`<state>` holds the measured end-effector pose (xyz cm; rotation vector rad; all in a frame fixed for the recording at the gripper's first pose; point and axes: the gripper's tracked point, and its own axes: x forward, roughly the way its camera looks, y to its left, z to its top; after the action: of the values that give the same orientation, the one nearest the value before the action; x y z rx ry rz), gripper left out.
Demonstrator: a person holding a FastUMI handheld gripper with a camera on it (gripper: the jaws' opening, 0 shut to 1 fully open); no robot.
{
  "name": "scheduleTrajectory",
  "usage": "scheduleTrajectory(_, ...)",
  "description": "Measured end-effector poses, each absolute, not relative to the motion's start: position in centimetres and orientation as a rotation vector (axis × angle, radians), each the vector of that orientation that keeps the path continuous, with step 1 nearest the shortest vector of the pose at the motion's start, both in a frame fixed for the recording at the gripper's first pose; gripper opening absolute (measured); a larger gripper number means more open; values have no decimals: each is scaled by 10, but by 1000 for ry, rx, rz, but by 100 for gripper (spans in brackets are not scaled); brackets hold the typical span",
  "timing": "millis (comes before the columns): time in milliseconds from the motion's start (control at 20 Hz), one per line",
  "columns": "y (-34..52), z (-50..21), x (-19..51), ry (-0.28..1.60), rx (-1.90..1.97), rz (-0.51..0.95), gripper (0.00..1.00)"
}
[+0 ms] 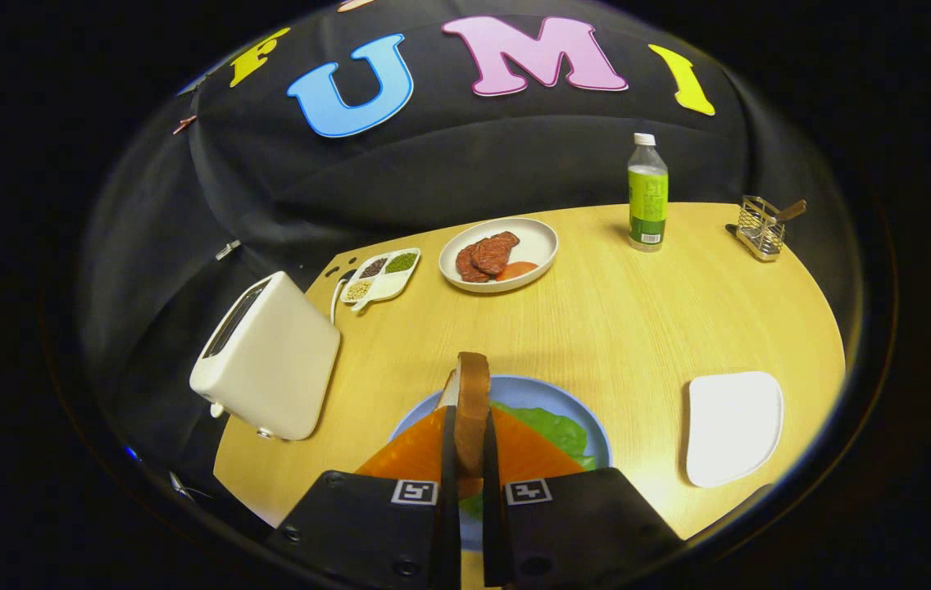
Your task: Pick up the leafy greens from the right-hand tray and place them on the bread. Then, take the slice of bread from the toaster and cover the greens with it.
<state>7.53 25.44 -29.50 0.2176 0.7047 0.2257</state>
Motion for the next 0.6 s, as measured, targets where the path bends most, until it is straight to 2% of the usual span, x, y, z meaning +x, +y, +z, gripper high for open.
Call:
scheduleTrajectory(200, 237, -304, 68, 719, 187, 186, 29)
scheduleTrajectory(300, 224, -307, 63, 715, 145, 147, 45)
scheduleTrajectory(350, 220, -308, 60, 719, 136, 142, 49)
scheduleTrajectory(450, 215, -306, 57, 722, 131, 143, 76)
scheduleTrajectory(550, 207, -300, 55, 708, 121, 142, 86)
scheduleTrajectory(600, 204, -295, 53, 699, 113, 146, 100)
